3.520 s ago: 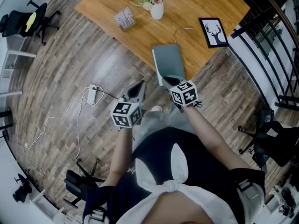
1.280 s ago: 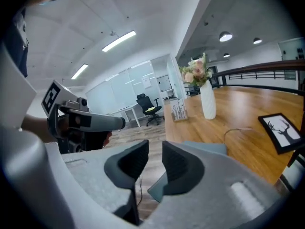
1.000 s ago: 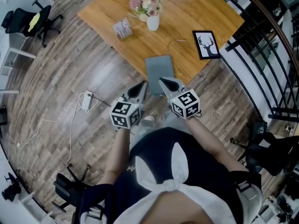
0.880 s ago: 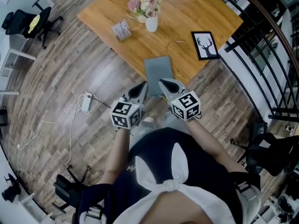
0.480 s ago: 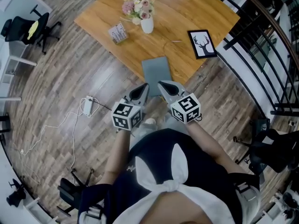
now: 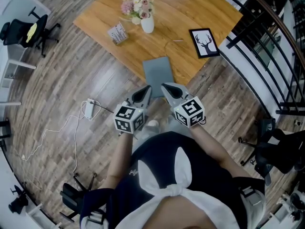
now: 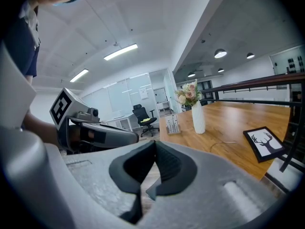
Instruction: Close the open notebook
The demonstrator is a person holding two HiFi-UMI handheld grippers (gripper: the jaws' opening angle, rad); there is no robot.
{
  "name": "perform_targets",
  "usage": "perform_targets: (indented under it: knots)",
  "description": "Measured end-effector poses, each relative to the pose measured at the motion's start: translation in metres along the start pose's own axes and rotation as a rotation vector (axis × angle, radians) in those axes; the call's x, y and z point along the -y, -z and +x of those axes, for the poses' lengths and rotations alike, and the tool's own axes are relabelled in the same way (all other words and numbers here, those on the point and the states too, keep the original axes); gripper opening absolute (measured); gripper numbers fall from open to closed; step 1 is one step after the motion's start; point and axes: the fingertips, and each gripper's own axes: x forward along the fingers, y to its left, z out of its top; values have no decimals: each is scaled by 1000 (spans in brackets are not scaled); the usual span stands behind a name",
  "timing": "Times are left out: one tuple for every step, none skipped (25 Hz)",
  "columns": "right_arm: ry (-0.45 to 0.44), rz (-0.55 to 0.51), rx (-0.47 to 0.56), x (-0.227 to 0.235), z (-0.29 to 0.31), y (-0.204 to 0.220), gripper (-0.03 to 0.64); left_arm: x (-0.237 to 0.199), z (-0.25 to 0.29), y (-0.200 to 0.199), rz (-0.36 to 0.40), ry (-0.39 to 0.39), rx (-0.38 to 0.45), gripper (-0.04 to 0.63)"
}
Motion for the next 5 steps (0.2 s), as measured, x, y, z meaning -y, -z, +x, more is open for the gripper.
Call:
perform_targets:
  knots:
    - [-1, 0, 0, -1, 0, 0, -3, 0, 0, 0, -1, 0, -1, 18]
    - [-1, 0, 0, -2, 0, 0, -3, -1, -1, 1, -2, -1, -2, 18]
    - [-2, 0, -1, -3, 0, 0, -3, -1, -2, 2, -3, -1, -3, 18]
    - [-2, -1, -1, -4, 0, 0, -3, -2, -3, 3, -5, -2, -4, 18]
    - [-2, -1, -2, -4, 0, 0, -3, -2, -4, 4, -7, -2, -5, 18]
